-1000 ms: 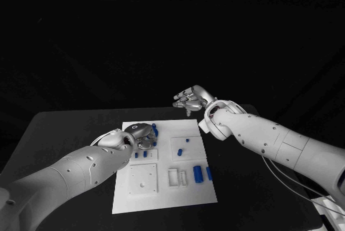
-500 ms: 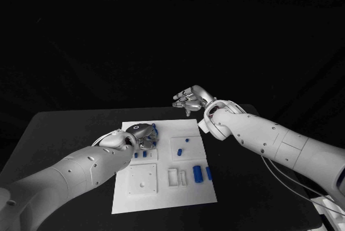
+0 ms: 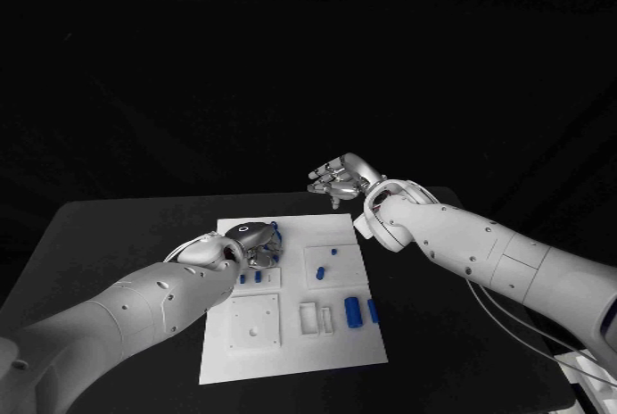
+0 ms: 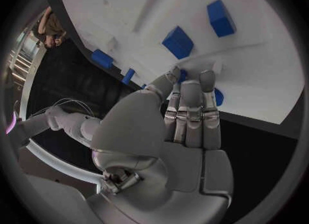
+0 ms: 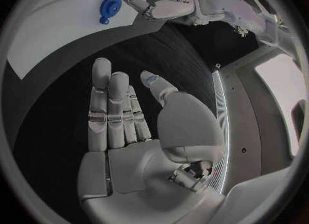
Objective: Assemble the parts on the task board
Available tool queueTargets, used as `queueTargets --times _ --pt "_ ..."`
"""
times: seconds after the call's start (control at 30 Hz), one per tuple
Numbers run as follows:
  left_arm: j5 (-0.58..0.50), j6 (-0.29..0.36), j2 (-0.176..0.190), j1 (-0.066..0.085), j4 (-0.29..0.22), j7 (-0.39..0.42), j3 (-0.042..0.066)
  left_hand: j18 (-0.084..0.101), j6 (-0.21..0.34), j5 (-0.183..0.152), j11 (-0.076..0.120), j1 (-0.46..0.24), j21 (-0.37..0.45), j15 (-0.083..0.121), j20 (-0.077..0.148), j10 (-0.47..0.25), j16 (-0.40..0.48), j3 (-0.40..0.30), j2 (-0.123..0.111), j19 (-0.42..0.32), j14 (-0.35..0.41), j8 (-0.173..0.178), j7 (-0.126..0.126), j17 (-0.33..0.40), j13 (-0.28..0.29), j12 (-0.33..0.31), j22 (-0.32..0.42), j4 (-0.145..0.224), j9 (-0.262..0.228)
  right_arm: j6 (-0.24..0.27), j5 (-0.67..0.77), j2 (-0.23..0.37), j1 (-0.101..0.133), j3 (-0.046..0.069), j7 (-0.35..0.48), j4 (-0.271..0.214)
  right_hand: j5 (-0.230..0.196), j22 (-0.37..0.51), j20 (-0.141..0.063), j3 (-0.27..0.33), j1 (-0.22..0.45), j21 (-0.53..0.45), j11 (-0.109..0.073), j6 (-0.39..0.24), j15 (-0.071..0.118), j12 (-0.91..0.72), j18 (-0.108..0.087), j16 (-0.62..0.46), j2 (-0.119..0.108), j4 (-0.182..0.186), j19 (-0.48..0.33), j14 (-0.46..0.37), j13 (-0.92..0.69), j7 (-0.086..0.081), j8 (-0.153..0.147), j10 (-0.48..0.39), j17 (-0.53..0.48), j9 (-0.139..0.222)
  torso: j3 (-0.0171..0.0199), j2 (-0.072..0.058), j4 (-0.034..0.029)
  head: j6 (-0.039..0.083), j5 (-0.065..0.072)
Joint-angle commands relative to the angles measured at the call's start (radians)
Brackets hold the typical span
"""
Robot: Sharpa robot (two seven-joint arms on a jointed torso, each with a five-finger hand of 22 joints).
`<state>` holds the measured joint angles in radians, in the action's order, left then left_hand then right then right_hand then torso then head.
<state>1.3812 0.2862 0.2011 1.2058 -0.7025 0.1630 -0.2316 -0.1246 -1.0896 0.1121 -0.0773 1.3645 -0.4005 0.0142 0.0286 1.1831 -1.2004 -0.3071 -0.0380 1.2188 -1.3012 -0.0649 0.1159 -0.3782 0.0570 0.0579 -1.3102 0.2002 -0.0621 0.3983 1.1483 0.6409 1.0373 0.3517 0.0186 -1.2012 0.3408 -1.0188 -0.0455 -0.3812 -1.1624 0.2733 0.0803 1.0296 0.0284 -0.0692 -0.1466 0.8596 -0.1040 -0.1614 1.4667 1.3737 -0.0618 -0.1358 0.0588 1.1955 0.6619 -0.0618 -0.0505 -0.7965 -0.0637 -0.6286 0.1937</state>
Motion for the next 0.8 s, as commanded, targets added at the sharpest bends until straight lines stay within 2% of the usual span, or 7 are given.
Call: queueTargets --times 0.03,0.3,0.53,0.7,0.8 --pt "0.015 -0.036 0.001 -0.003 0.006 -0.028 -0.002 0.002 -0.008 0.006 -0.004 0.008 -0.007 -0.002 0.004 -0.008 -0.001 -0.01 -0.002 0.0 -0.004 0.003 0.002 0.0 0.001 0.0 -0.02 0.0 0.0 -0.012 -0.001 -0.001 0.0 0.0 0.009 0.0 0.005 0.001 0.003 -0.003 0.001 0.006 -0.003 0.005 -0.005 0.006 -0.025 0.006 -0.003 0.004 0.036 -0.002 0.001 0.002 0.004 0.0 -0.001 -0.001 -0.0009 0.0 -0.0007 0.0 0.0" --pt "0.02 -0.044 0.0 -0.003 0.008 -0.044 -0.002 -0.008 -0.011 0.014 -0.017 0.009 -0.014 -0.011 -0.005 -0.047 0.001 -0.016 -0.007 -0.005 -0.001 0.003 0.004 0.001 0.001 0.0 -0.019 0.002 0.0 -0.013 -0.001 -0.002 0.0 0.0 0.009 0.001 0.006 0.005 0.003 -0.003 0.002 0.007 -0.004 0.006 -0.005 0.006 -0.025 0.007 -0.003 0.005 0.036 -0.002 0.001 0.003 0.003 0.001 -0.003 -0.001 -0.0015 0.0 -0.0006 -0.002 -0.002" --pt "0.029 -0.059 0.0 -0.003 0.008 -0.052 -0.002 -0.015 -0.034 0.046 -0.01 0.019 -0.031 -0.007 -0.003 -0.021 -0.001 -0.035 0.001 -0.01 -0.006 0.002 0.0 0.001 0.001 0.0 -0.021 0.009 -0.001 -0.014 -0.001 -0.003 0.0 0.0 0.01 0.002 0.006 0.006 0.003 -0.003 0.003 0.008 -0.004 0.006 -0.005 0.006 -0.024 0.007 -0.002 0.007 0.036 -0.002 0.001 0.003 0.004 0.002 -0.003 -0.001 -0.0009 0.0 0.0 -0.002 -0.004" --pt "0.034 -0.069 0.0 -0.003 0.007 -0.051 -0.002 -0.012 -0.056 0.044 -0.002 0.019 -0.044 -0.001 0.002 0.002 -0.001 -0.034 0.008 -0.012 -0.013 0.002 -0.005 0.001 0.001 0.0 -0.02 0.007 -0.001 -0.014 -0.001 -0.004 0.0 0.0 0.011 0.002 0.006 0.006 0.003 -0.003 0.003 0.008 -0.004 0.006 -0.005 0.006 -0.024 0.007 -0.002 0.007 0.036 -0.002 0.001 0.003 0.004 0.002 -0.003 -0.001 -0.0009 -0.001 -0.0003 -0.002 -0.004" --pt "0.033 -0.078 0.0 -0.003 0.004 -0.044 -0.002 -0.008 -0.06 0.028 0.001 0.015 -0.047 0.001 0.004 0.009 -0.001 -0.027 0.009 -0.012 -0.016 0.003 -0.007 0.001 0.001 0.0 -0.018 0.004 -0.001 -0.014 -0.001 -0.004 0.0 0.0 0.011 0.002 0.006 0.006 0.003 -0.003 0.003 0.008 -0.004 0.006 -0.005 0.006 -0.024 0.007 -0.002 0.007 0.036 -0.002 0.001 0.003 0.004 0.002 -0.003 -0.001 -0.0006 -0.001 0.0002 -0.002 -0.004"
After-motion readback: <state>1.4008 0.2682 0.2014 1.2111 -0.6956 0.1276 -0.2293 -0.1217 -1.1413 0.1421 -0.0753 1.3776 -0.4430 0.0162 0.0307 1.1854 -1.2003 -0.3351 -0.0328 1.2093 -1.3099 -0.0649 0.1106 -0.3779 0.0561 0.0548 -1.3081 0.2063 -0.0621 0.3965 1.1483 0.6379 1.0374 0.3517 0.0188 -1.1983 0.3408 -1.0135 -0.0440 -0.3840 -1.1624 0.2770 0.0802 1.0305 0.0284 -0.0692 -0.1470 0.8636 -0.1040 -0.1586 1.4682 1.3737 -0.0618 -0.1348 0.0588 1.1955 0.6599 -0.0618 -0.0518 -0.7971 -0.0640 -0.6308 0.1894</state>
